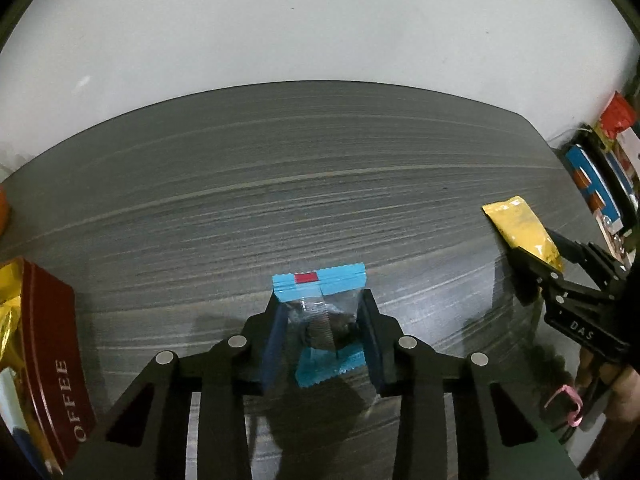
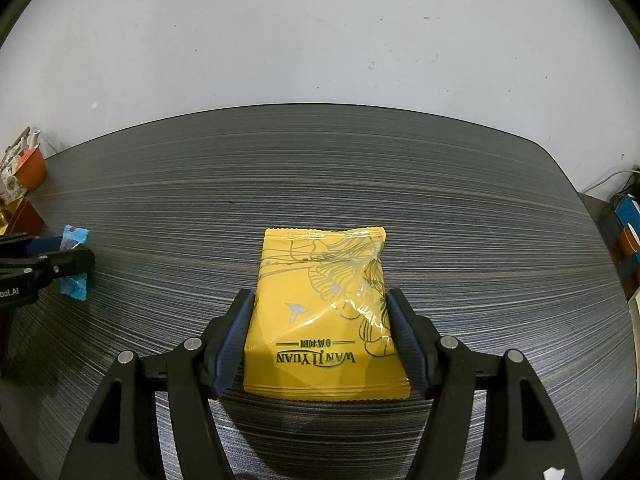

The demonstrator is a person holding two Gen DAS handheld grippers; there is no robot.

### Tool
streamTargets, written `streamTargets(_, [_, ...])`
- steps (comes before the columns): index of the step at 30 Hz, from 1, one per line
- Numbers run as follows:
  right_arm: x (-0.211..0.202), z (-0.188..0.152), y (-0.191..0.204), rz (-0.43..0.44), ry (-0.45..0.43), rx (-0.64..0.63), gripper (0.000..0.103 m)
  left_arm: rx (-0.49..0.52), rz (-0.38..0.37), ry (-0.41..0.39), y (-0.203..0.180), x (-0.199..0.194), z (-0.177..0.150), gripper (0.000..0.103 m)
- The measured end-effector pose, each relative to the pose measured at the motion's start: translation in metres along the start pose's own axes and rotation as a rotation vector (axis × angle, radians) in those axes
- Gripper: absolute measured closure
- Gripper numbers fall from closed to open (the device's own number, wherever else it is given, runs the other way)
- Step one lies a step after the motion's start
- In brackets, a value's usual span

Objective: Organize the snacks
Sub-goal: 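Carry the blue packet with the left gripper into the gold tin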

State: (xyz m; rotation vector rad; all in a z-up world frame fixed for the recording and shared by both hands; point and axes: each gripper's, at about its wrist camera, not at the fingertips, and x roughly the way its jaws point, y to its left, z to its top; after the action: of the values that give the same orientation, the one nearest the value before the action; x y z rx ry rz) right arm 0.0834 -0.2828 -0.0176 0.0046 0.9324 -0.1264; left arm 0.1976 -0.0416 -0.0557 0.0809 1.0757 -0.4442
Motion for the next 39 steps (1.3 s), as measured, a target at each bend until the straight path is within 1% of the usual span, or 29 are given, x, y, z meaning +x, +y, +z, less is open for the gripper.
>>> streamTargets(8, [0.000,-0.001,0.001,0.002,0.000,0.001,0.038,-0.027,0.002,-0.003,0.000,-0.019,-0.020,0.069])
streamTargets(9, [0.000,-0.001,0.001,0.001,0.000,0.001,0.038,-0.033,0.007,0.012,-0.004,-0.019,-0.020,0.069])
streamTargets(13, [-0.001,-0.001,0.002,0.001,0.000,0.001,0.038,-0.046,0.034,-0.009,-0.012,-0.035,-0.032,0.069])
streamTargets(17, [0.000,-0.001,0.001,0.002,0.000,0.002,0.038,-0.052,0.062,-0.001,-0.018,-0.053,-0.044,0.069])
streamTargets(19, [0.000,-0.001,0.001,0.002,0.000,0.002,0.038,-0.053,0.063,-0.004,-0.017,-0.062,-0.050,0.069])
streamTargets(24, [0.000,-0.001,0.000,0.002,0.000,0.002,0.038,-0.053,0.085,-0.047,-0.023,-0.090,-0.062,0.069])
streamTargets(26, [0.000,-0.001,0.000,0.002,0.000,0.002,0.038,-0.062,0.082,-0.069,-0.025,-0.102,-0.065,0.069])
streamTargets(34, [0.000,-0.001,0.000,0.001,0.000,0.002,0.038,-0.102,0.088,-0.155,-0.004,-0.161,-0.069,0.069])
streamTargets(39, [0.001,-0.002,-0.001,0.001,0.000,0.002,0.038,-0.133,0.135,-0.182,0.024,-0.190,-0.069,0.069])
